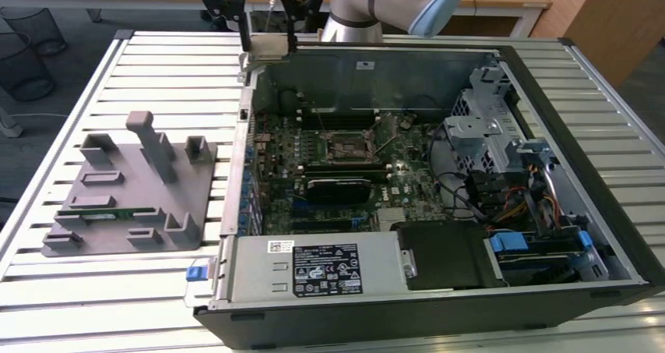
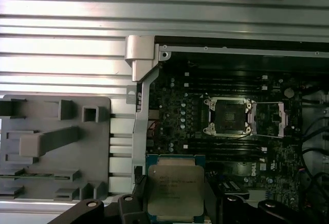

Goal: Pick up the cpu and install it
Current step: 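Pick up the cpu and move it towards the insertion slot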

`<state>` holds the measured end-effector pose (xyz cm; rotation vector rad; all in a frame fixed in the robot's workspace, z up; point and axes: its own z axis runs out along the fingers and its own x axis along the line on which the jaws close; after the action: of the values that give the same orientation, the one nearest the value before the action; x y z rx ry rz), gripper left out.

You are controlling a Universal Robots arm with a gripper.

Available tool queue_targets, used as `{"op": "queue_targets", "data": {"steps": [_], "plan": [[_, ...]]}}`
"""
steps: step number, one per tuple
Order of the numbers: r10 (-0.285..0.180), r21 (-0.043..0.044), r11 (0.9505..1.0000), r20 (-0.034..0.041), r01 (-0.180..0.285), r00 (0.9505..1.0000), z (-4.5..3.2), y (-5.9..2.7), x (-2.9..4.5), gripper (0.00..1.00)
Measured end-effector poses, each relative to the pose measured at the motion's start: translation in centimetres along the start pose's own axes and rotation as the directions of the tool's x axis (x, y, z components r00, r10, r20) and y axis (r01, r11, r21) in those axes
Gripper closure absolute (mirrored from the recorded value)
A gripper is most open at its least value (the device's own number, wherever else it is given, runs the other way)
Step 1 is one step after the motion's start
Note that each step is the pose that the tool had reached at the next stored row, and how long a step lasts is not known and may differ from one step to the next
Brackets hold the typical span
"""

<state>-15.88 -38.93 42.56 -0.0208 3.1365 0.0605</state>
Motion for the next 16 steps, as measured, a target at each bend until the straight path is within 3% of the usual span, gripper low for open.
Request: {"op": "queue_targets", "data": {"steps": [16], "plan": [[0.0,0.0001,1.0,-0.0001,0.0,1.0,0.04,-0.01,-0.68,0.47]]}}
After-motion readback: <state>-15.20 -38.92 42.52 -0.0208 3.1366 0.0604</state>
